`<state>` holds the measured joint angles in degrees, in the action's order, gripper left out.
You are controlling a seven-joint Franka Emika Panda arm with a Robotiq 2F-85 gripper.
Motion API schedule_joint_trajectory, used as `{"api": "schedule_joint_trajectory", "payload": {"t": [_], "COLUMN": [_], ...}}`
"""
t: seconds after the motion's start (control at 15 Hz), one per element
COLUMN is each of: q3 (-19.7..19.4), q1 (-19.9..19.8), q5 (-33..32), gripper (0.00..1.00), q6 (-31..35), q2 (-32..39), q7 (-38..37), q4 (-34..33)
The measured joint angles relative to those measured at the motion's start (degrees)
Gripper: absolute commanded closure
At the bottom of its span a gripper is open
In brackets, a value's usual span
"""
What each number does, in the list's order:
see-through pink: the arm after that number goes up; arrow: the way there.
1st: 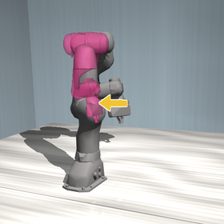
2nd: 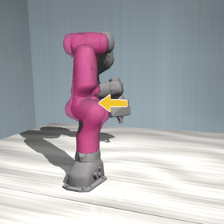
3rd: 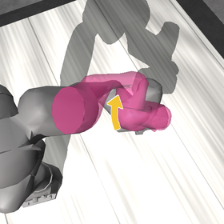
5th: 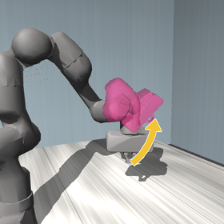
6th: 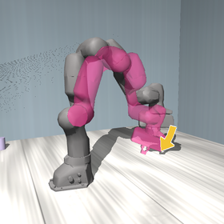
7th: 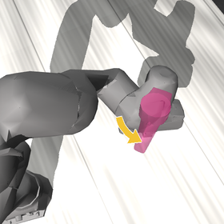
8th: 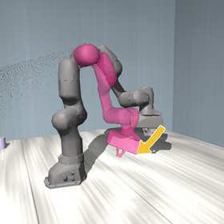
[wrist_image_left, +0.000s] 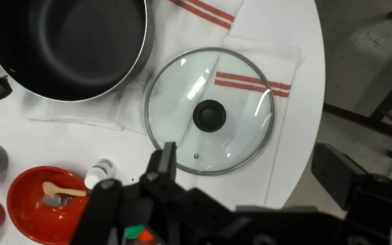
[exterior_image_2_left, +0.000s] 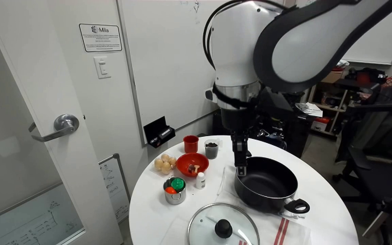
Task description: Put the lid on the pot
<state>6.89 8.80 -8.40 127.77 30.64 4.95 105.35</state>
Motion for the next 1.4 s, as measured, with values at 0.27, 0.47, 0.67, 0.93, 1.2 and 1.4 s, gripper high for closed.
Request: {"api": "schedule_joint_trajectory", "payload": {"t": [0.27,0.47,0.67,0.93,1.2,1.4], "q3": [-0.7,-1.0,-1.1,-1.0,-1.1,-1.1], "q1": [0.1,0.1,0.0,0.1,0.1,0.1], "q5": [-1.4,-1.5,-1.5,-1.5,-1.5,-1.5], "gripper": [0.00,0.00,0.00,0.00,0.00,0.00], "q6": [1.6,2.4,2.6,2.6,2.6,2.5], "q2": [8.3,13.9,18.9,24.6,29.8,33.5], "q7": [0.1,1.0,1.8,2.4,2.8,3.3], "q4": [-6.2,-10.9,-15.3,-19.9,-23.4,-25.9]}}
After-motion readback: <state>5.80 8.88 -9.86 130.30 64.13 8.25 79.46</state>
